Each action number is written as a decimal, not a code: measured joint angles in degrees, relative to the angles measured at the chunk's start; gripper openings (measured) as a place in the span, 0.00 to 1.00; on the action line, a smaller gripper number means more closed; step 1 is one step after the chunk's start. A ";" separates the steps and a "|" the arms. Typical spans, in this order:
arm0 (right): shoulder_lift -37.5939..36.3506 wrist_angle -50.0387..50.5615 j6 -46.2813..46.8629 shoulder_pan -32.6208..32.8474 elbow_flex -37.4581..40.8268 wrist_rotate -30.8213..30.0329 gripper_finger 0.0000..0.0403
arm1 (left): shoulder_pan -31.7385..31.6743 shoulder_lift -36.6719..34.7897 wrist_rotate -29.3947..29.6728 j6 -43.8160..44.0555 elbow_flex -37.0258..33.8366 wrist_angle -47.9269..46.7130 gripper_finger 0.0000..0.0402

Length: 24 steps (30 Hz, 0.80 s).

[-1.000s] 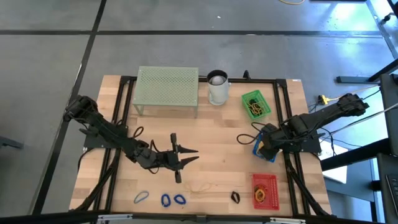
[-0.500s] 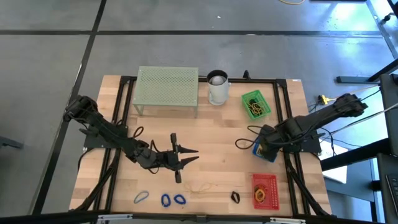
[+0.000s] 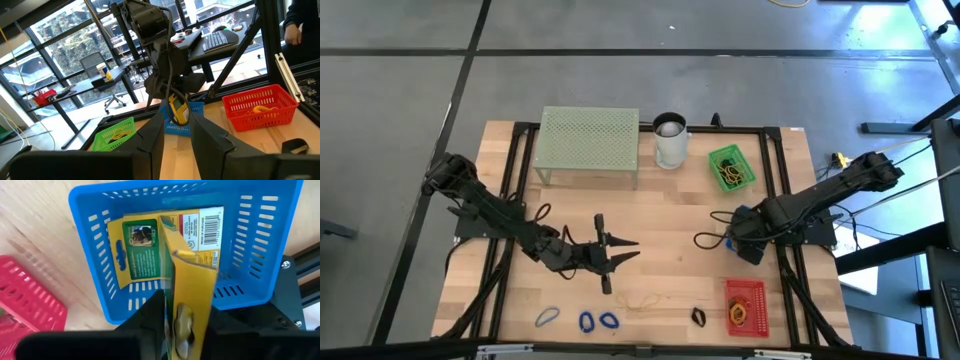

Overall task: Pick & Place Office Desk Supplies
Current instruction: Put the yellow crayon box into the blue bin

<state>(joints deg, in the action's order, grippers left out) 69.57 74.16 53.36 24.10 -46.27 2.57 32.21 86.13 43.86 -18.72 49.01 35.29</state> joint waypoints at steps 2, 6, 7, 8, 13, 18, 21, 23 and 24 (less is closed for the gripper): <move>0.06 -0.13 0.01 0.00 -0.01 -0.01 0.18 | 0.00 0.02 0.00 0.00 0.00 0.00 0.21; 0.06 -0.12 0.20 0.00 -0.01 -0.17 0.23 | 0.00 0.02 -0.01 0.00 0.00 0.00 0.21; 0.06 -0.12 0.20 0.00 -0.01 -0.17 0.25 | 0.00 0.02 -0.01 0.00 0.00 0.00 0.21; 0.06 -0.08 0.20 0.00 -0.01 -0.21 0.26 | 0.00 0.02 -0.01 0.00 0.00 0.00 0.21; 0.06 0.41 0.22 0.00 0.00 -3.50 0.35 | 0.00 0.02 -0.01 0.00 0.00 0.00 0.21; 0.06 1.99 0.24 0.00 -0.01 -8.28 0.44 | 0.00 0.02 -0.01 0.04 0.00 0.00 0.21; 0.06 3.10 0.40 -0.04 -0.01 -11.34 0.49 | 0.00 0.02 -0.01 0.04 0.00 0.00 0.21; 0.06 4.08 0.98 -0.04 -0.01 -13.31 0.52 | 0.00 0.02 -0.01 0.04 0.00 0.00 0.21; 0.06 4.35 1.33 -0.04 -0.01 -13.93 0.53 | 0.00 0.02 -0.01 0.04 0.00 0.00 0.21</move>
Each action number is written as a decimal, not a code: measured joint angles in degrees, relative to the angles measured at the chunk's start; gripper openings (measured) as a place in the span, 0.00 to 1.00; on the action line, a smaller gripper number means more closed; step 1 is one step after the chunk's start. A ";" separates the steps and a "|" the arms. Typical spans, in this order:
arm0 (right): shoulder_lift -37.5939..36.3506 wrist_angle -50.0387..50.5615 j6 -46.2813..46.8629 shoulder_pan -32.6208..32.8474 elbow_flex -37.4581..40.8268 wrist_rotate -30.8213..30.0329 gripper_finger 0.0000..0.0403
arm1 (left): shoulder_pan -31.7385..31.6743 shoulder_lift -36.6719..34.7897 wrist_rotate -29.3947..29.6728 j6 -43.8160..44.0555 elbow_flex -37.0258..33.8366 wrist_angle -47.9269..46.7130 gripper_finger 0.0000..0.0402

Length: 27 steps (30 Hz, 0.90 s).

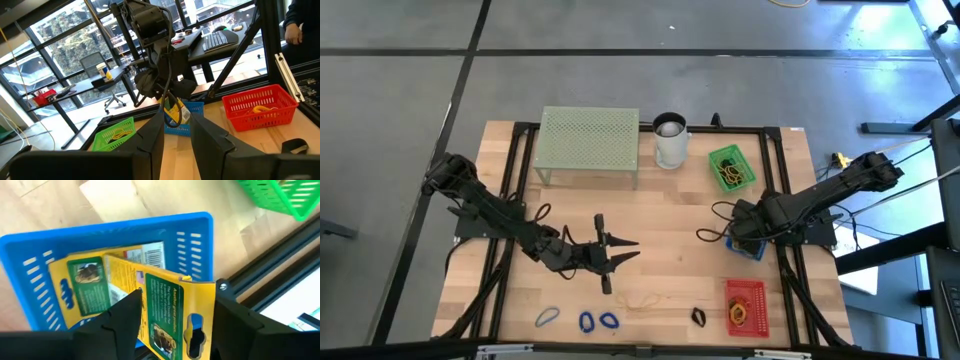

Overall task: Pick & Place Office Desk Supplies
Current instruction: Put the yellow crayon box into the blue bin, then put the blue spiral keychain into the red bin

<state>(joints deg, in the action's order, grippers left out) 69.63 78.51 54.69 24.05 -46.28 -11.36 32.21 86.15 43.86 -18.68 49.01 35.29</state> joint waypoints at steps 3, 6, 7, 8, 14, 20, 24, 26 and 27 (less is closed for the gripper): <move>0.00 0.09 0.16 0.00 0.00 -0.23 0.56 | 0.00 0.00 0.00 0.00 0.00 0.00 0.21; 0.00 0.12 0.16 0.00 0.00 -0.28 0.57 | -0.01 0.00 0.00 0.00 0.00 0.00 0.21; 0.00 0.15 0.15 0.00 0.00 -0.61 0.57 | -0.01 0.00 0.00 0.00 0.00 0.00 0.21; 0.00 0.21 0.16 0.00 0.00 -1.43 0.57 | 0.00 0.00 0.00 0.00 0.00 0.00 0.21; 0.00 1.35 1.73 0.00 0.00 -8.84 0.55 | 0.00 0.01 0.00 0.00 0.00 0.00 0.21; 0.00 1.78 1.86 0.00 0.00 -11.93 0.55 | -0.02 0.00 0.00 0.00 0.00 -0.32 0.21; 0.00 1.51 2.18 0.00 0.00 -12.07 0.55 | -0.01 0.02 0.00 0.10 0.00 -1.49 0.21; 0.00 0.90 4.05 0.00 0.00 -12.26 0.55 | 0.02 0.02 -0.02 1.83 0.00 -2.16 0.22; 0.00 0.49 5.23 0.00 0.00 -12.26 0.55 | 0.10 0.02 -0.04 3.53 0.00 -2.64 0.22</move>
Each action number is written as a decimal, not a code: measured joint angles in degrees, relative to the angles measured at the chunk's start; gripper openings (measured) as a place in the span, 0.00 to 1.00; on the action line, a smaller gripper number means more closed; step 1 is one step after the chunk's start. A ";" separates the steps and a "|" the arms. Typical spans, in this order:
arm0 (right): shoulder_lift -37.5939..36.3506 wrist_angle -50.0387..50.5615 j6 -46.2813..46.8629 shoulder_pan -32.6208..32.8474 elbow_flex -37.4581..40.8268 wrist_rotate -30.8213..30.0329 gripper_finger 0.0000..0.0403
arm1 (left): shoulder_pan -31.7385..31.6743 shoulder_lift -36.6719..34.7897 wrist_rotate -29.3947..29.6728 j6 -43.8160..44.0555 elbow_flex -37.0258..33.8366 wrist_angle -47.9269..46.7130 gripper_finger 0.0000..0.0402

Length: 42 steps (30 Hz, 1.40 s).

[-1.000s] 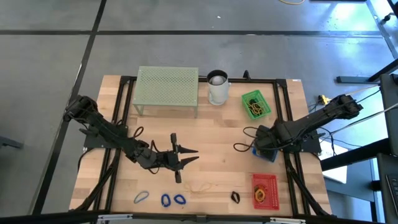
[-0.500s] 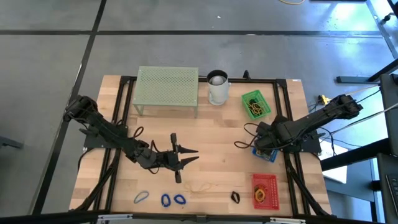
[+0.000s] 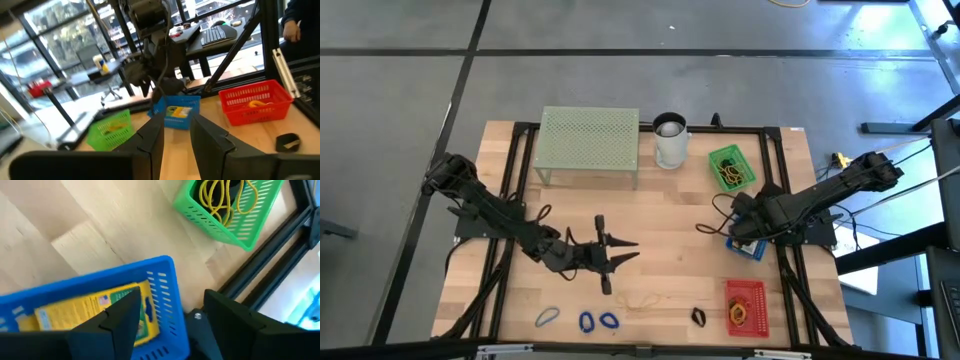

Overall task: Pick & Place Office Desk Supplies
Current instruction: Put the blue spiral keychain into the red bin

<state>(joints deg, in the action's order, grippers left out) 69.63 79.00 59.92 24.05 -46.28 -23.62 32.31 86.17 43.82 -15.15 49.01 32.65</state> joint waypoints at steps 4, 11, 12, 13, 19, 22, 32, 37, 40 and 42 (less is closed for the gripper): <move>0.00 -3.46 5.07 0.00 0.00 -0.01 0.54 | 1.07 0.00 -0.29 10.11 0.02 -5.99 0.25; 0.00 -12.85 6.47 0.04 0.00 -5.13 0.54 | 4.81 0.02 -12.22 36.37 0.02 -23.43 0.38; 0.00 -14.25 6.09 0.04 0.00 -5.82 0.54 | 5.50 0.02 -16.06 39.46 0.02 -25.48 0.40; 0.00 -15.69 5.56 0.04 0.00 -6.26 0.54 | 6.27 0.02 -20.21 42.07 0.02 -27.59 0.42; 0.00 -22.78 2.62 0.04 0.00 -7.04 0.54 | 12.95 1.38 -35.89 53.33 0.02 -35.91 0.44; 0.00 -24.89 2.62 0.04 0.00 -7.04 0.54 | 15.41 3.51 -34.04 54.72 0.02 -35.91 0.43; 0.00 -25.94 2.60 0.04 0.00 -7.04 0.54 | 17.84 14.30 -29.07 48.96 0.02 -35.42 0.41; 0.00 -25.94 2.58 0.04 0.00 -7.04 0.54 | 16.87 17.89 -26.55 46.78 0.27 -35.02 0.40; 0.00 -25.97 2.55 0.04 0.00 -7.04 0.54 | 16.66 18.75 -26.91 46.65 0.28 -35.17 0.38; 0.00 -26.02 2.55 0.04 0.00 -7.04 0.54 | 16.68 18.84 -26.87 45.82 0.28 -35.33 0.35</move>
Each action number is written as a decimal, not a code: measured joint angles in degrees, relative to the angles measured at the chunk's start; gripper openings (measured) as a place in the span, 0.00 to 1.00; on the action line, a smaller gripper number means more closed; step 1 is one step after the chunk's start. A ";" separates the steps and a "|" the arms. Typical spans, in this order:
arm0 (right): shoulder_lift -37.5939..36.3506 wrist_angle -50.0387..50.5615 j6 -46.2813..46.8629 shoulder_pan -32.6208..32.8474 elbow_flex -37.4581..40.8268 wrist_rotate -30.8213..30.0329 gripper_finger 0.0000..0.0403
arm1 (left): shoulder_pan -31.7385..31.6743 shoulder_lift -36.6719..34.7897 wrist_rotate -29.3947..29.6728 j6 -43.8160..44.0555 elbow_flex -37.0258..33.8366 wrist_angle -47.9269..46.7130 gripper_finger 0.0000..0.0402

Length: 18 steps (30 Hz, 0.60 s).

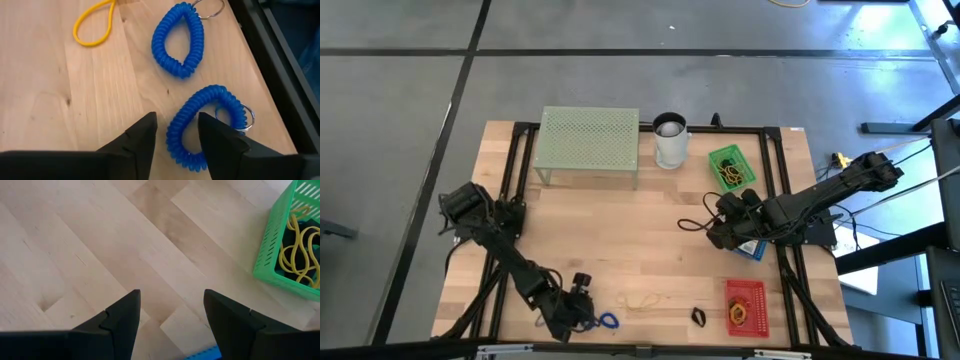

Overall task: Pick & Place Office Desk Supplies
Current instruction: Put the blue spiral keychain into the red bin

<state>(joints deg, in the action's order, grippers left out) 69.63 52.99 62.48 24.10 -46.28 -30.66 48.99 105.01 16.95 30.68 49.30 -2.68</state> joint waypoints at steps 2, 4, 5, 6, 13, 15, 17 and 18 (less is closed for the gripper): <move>0.00 -0.08 -0.07 0.00 0.00 -0.31 0.54 | 0.00 -0.09 -0.20 -0.85 -0.03 -0.01 0.31; 0.00 -0.10 -0.08 0.00 0.00 -0.41 0.54 | -0.04 -0.08 -0.56 -1.34 -0.07 -0.03 0.25; 0.00 -0.12 -0.08 0.00 0.00 -0.42 0.54 | -0.04 -0.07 -0.55 -1.46 -0.07 -0.07 0.21; 0.00 -0.13 -0.08 0.00 0.00 -0.41 0.54 | -0.06 -0.03 -0.55 -1.52 -0.11 -0.10 0.17; 0.00 -0.34 -0.08 0.00 0.00 -0.42 0.54 | 0.14 -0.96 2.17 -5.24 -0.17 -0.09 0.04; 0.00 -0.34 -0.08 0.00 0.00 -0.41 0.54 | 0.10 -2.25 4.80 -7.24 -0.48 -0.97 0.05; 0.00 -0.41 -0.08 0.00 0.00 -0.41 0.54 | -0.05 -3.86 8.95 -9.81 -0.66 -1.10 0.05; 0.00 -0.57 -0.08 0.00 0.00 -0.43 0.54 | -0.13 -5.09 11.42 -11.03 -0.64 -0.49 0.05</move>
<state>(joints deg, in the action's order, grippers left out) 69.63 52.42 62.39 24.10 -46.28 -31.09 48.86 99.93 28.37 19.65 48.66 -3.17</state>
